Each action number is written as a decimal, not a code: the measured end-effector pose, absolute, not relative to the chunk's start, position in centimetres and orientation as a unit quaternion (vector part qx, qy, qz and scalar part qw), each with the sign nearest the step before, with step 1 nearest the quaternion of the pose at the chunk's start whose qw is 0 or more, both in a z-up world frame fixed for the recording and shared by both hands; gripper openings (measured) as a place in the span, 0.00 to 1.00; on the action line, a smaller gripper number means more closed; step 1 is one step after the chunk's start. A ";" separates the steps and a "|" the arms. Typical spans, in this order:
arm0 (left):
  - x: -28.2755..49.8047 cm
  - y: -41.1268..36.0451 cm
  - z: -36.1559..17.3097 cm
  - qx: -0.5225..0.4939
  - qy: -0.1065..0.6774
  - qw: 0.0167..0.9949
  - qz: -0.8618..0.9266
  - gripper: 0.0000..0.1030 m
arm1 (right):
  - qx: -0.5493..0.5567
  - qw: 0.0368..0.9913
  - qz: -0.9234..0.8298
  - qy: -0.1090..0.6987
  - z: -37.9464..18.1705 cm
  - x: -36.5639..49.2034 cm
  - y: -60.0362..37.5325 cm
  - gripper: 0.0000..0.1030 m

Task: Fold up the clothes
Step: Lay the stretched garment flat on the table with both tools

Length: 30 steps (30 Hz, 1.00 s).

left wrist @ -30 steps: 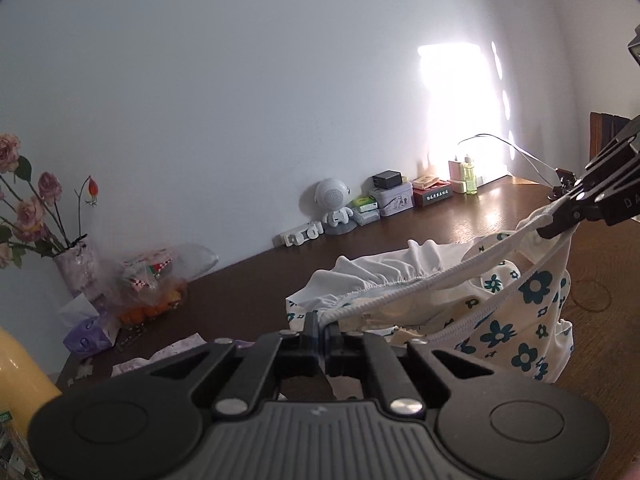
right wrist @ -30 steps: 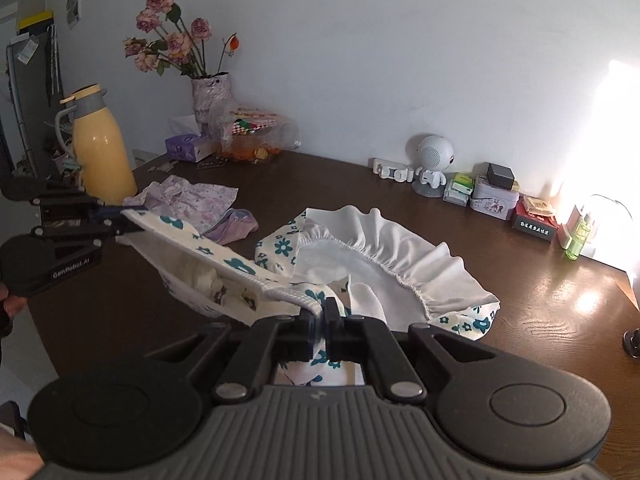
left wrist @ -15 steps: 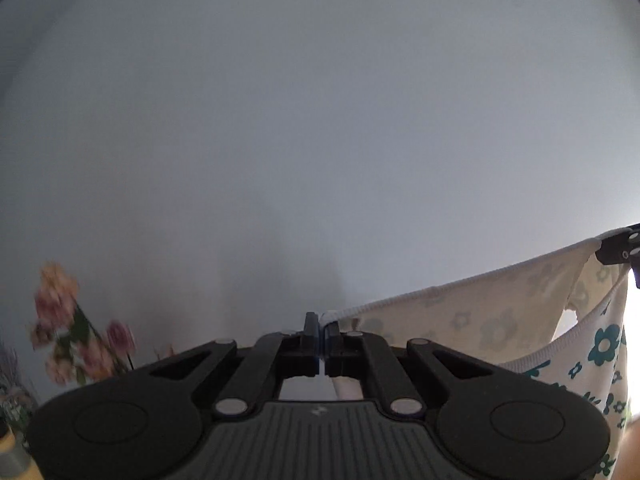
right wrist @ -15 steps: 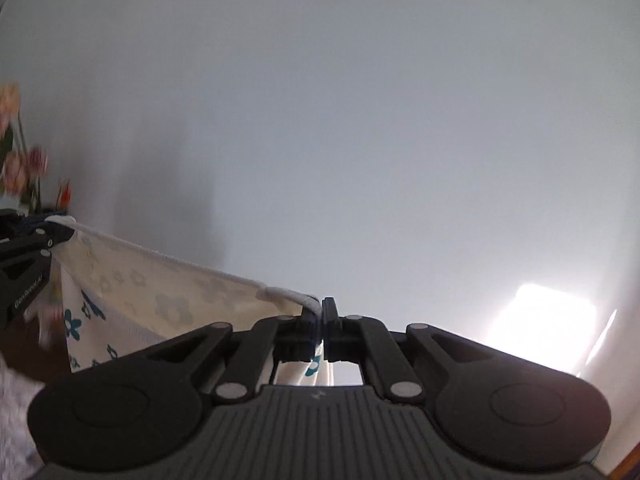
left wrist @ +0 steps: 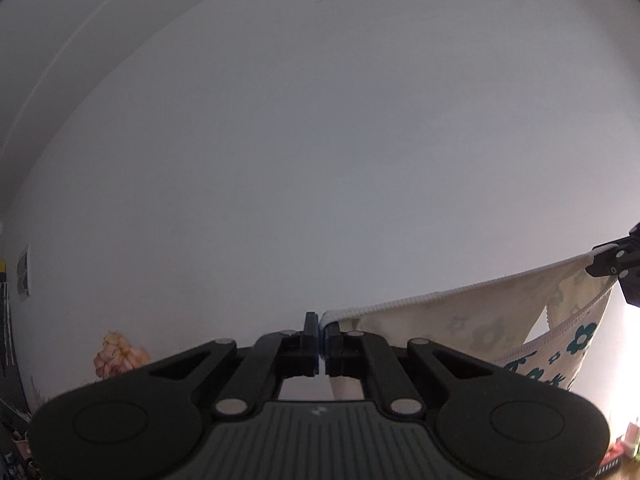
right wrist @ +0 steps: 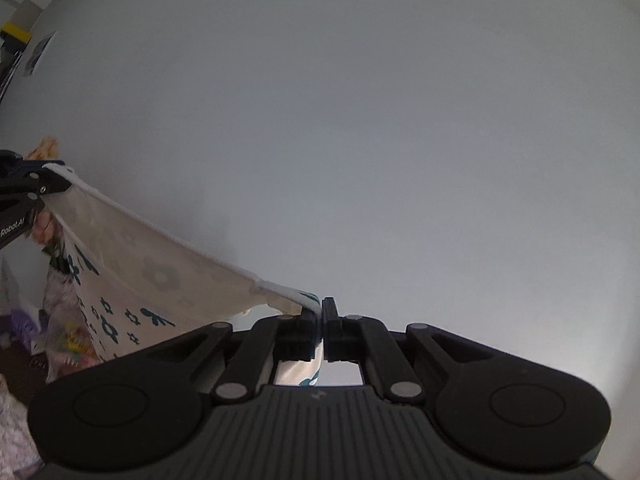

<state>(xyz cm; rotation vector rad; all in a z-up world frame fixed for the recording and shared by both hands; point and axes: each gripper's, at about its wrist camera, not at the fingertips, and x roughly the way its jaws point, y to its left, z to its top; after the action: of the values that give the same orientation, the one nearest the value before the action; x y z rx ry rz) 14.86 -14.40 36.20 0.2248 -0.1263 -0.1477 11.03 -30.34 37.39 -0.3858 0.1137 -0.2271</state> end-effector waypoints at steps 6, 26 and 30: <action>5.8 -12.0 22.0 0.163 0.012 0.977 -0.135 0.02 | -0.216 0.965 -0.030 0.148 23.6 4.3 -30.2 0.02; -10.4 -6.9 1.9 0.173 0.253 0.919 -0.249 0.02 | -0.151 0.933 0.043 0.324 -1.0 -15.4 -26.2 0.02; -10.7 -6.2 1.0 0.158 0.283 0.911 -0.255 0.02 | -0.143 0.931 0.049 0.333 -1.7 -16.1 -25.8 0.02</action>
<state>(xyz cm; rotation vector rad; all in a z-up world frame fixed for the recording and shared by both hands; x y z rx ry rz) -10.70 -6.23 0.95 0.3259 0.5824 -0.5258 -16.08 -25.85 -1.67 -0.2934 0.6821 0.0996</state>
